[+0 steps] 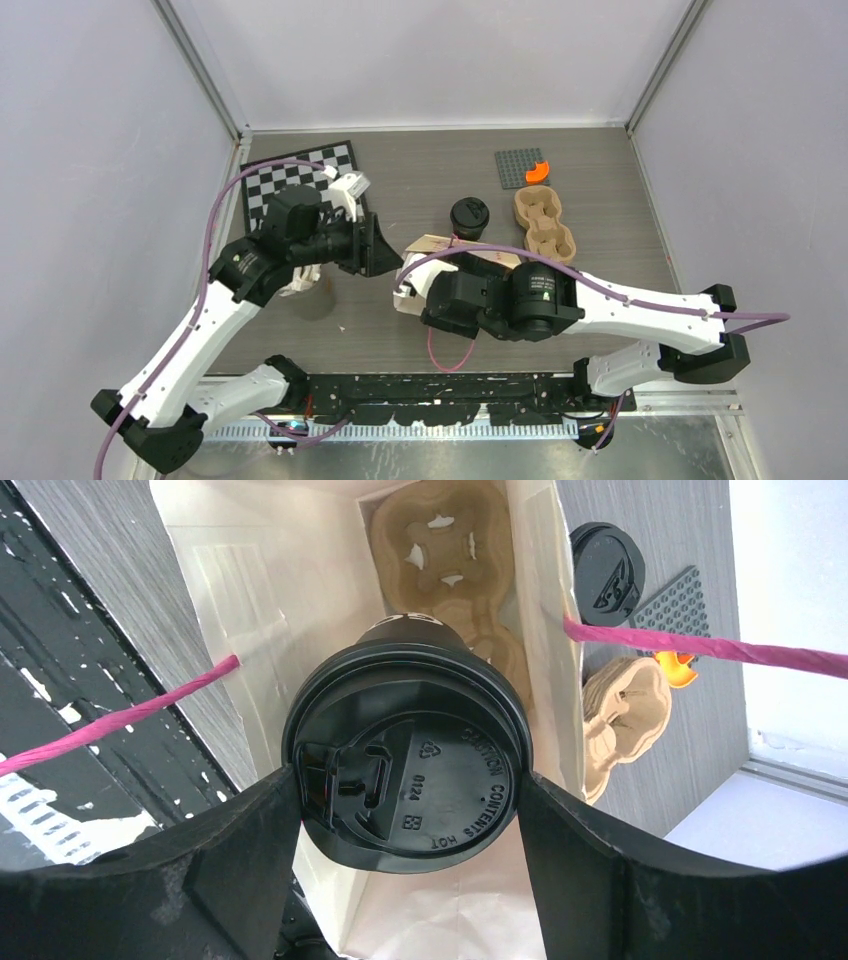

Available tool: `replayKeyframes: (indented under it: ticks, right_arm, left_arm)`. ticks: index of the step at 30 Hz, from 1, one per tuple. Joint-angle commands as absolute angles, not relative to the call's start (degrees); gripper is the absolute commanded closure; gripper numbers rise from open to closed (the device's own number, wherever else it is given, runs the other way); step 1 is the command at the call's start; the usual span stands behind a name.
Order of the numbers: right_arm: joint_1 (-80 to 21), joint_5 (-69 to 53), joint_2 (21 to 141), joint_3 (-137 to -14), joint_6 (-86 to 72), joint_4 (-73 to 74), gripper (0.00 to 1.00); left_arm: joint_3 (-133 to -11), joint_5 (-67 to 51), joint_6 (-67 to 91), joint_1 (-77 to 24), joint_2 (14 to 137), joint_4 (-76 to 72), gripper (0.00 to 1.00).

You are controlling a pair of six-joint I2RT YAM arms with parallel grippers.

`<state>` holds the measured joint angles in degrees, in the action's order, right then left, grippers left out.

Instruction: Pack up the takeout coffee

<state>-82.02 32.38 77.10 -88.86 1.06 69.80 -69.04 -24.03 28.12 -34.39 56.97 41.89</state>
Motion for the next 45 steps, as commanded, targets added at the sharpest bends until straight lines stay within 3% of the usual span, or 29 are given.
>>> replayKeyframes:
  ticks: [1,8,37,42,45]
  right_arm:
    - [-83.0,36.8,76.8,-87.4,0.1,66.6,0.24]
    - [-83.1,39.1,76.3,-84.9,1.5,62.7,0.24]
    - [-83.1,38.0,71.6,-74.4,2.0,53.6,0.24]
    - [-83.0,38.5,71.5,-74.2,1.9,53.8,0.24]
    - [-83.1,38.7,71.5,-74.2,2.4,53.0,0.24]
  left_arm:
    - [-66.9,-24.5,28.7,-34.5,53.9,46.4,0.46]
    - [-64.3,-25.9,29.3,-34.5,54.2,45.0,0.43]
    - [-57.8,-23.3,28.1,-34.8,54.3,35.7,0.46]
    - [-57.2,-23.1,28.0,-34.8,53.7,34.2,0.55]
    - [-56.8,-24.6,27.5,-34.8,53.6,33.7,0.72]
